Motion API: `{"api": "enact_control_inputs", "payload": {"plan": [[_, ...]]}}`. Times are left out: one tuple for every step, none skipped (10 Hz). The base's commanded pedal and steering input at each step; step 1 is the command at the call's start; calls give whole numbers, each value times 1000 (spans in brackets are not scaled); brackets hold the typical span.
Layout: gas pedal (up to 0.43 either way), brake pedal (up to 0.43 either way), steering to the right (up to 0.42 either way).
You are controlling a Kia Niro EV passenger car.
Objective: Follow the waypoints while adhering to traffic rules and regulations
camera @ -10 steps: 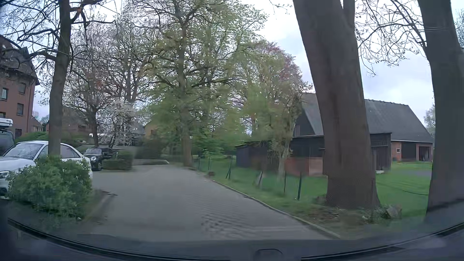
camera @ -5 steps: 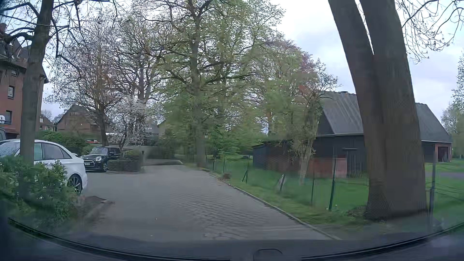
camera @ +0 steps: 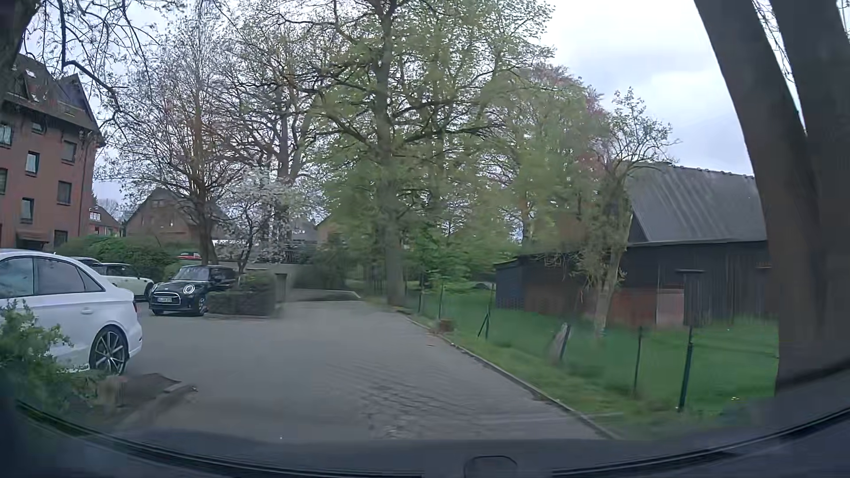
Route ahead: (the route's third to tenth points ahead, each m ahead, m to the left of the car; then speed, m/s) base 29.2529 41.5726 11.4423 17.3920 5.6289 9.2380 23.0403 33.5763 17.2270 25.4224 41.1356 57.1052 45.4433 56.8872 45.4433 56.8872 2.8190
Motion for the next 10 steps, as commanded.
{"api": "enact_control_inputs", "payload": {"plan": [[59, 0, -148], [59, 0, -140], [59, 0, -131], [59, 0, -121], [59, 0, -111], [59, 0, -104], [59, 0, -99], [59, 0, -95], [59, 0, -95], [59, 6, -96]]}}
